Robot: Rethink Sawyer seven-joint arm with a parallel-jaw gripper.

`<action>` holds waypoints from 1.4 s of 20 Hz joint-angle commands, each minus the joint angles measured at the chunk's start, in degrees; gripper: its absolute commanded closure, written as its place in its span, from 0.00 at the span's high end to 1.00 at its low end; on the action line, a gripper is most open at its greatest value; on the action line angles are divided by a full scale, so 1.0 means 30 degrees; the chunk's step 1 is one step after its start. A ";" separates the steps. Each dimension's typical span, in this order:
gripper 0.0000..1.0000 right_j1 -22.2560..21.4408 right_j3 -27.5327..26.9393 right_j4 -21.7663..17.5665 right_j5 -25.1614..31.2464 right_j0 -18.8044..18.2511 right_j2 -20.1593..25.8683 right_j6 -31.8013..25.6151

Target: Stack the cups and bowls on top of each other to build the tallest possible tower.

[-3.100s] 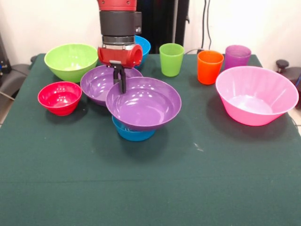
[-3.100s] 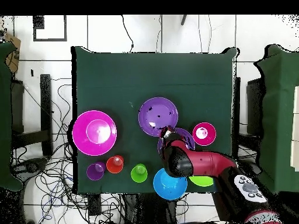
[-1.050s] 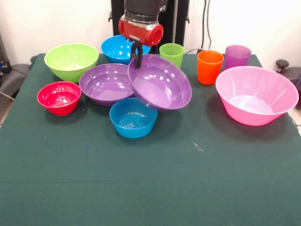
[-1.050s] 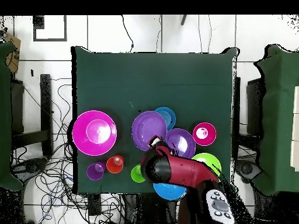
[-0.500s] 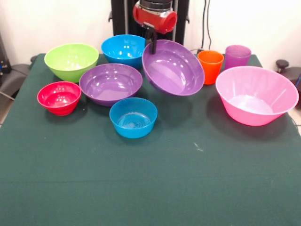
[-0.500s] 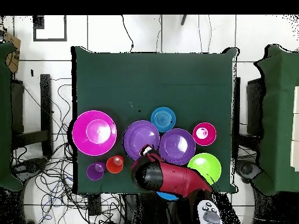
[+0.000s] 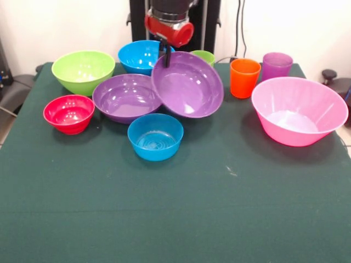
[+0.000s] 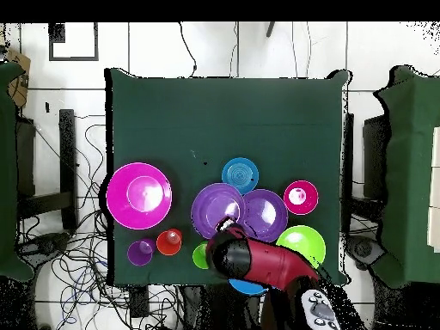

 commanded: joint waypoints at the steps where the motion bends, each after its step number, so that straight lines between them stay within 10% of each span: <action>1: 1.00 0.2036 -0.2610 -0.1395 -0.0095 -0.0365 -0.0305 0.0170; 17: 1.00 0.1256 -0.2514 -0.1033 0.1114 -0.0229 -0.0128 0.0459; 28: 1.00 -0.3956 -0.2282 0.1700 0.8510 0.2992 -0.0890 0.2095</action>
